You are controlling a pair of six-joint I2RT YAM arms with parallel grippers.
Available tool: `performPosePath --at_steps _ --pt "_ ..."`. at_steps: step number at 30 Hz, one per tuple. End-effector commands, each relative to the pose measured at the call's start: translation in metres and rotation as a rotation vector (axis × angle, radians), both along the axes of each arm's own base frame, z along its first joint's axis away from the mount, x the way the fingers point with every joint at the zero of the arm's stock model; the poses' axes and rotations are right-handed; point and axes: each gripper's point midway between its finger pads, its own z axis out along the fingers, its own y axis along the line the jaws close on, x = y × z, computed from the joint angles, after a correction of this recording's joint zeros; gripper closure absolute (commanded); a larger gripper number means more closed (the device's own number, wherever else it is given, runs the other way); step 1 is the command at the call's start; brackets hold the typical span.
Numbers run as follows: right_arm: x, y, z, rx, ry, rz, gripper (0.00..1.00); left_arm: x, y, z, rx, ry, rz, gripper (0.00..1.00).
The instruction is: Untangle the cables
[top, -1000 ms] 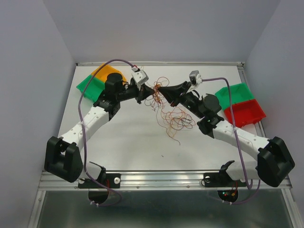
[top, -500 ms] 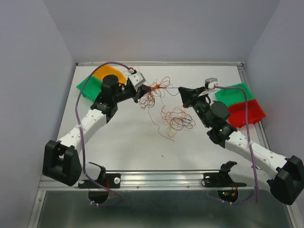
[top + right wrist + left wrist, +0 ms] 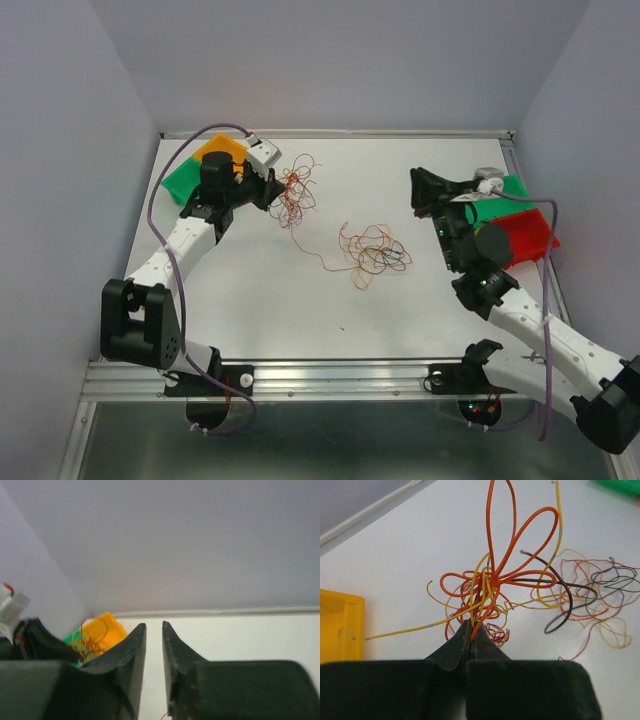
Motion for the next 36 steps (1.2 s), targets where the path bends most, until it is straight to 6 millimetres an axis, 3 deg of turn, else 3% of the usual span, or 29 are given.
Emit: performPosePath --at_steps 1,2,4,9,13,20,23,26,27,28,31,32,33,36 --pt "0.008 0.078 -0.042 -0.237 0.056 0.312 0.57 -0.039 -0.03 0.044 -0.054 -0.114 -0.193 1.0" --pt "0.007 0.089 -0.048 -0.263 0.052 0.366 0.32 -0.043 -0.032 0.047 -0.059 -0.117 -0.213 1.0" --pt "0.008 0.106 -0.066 -0.311 0.041 0.435 0.22 -0.054 -0.036 0.053 -0.077 -0.104 -0.25 1.0" --pt "0.001 0.146 -0.09 -0.407 0.014 0.642 0.21 -0.09 -0.05 0.06 -0.119 -0.074 -0.409 1.0" --pt "-0.012 0.168 -0.089 -0.426 -0.054 0.788 0.13 -0.116 -0.06 0.068 -0.119 -0.088 -0.505 1.0" --pt "-0.025 0.196 -0.088 -0.458 -0.124 0.979 0.14 -0.149 -0.076 0.071 -0.118 -0.077 -0.626 1.0" --pt "-0.027 0.2 -0.082 -0.447 -0.152 0.996 0.22 -0.153 -0.08 0.067 -0.114 -0.064 -0.647 1.0" --pt "-0.032 0.203 -0.082 -0.447 -0.168 1.038 0.53 -0.155 -0.082 0.063 -0.112 -0.043 -0.683 1.0" --pt "-0.035 0.204 -0.082 -0.449 -0.169 1.057 0.83 -0.154 -0.083 0.063 -0.108 -0.043 -0.683 1.0" --pt "-0.034 0.203 -0.083 -0.443 -0.162 1.052 0.96 -0.149 -0.081 0.062 -0.094 -0.049 -0.658 1.0" --pt "-0.028 0.19 -0.078 -0.412 -0.141 0.946 0.99 -0.131 -0.075 0.07 -0.074 -0.116 -0.538 1.0" --pt "-0.021 0.183 -0.086 -0.398 -0.104 0.89 0.99 -0.127 -0.072 0.066 -0.08 -0.103 -0.493 1.0" --pt "-0.02 0.179 -0.087 -0.393 -0.095 0.867 0.99 -0.114 -0.067 0.071 -0.067 -0.143 -0.415 1.0" --pt "-0.023 0.169 -0.084 -0.379 -0.095 0.824 0.99 -0.101 -0.057 0.074 -0.06 -0.164 -0.31 1.0"
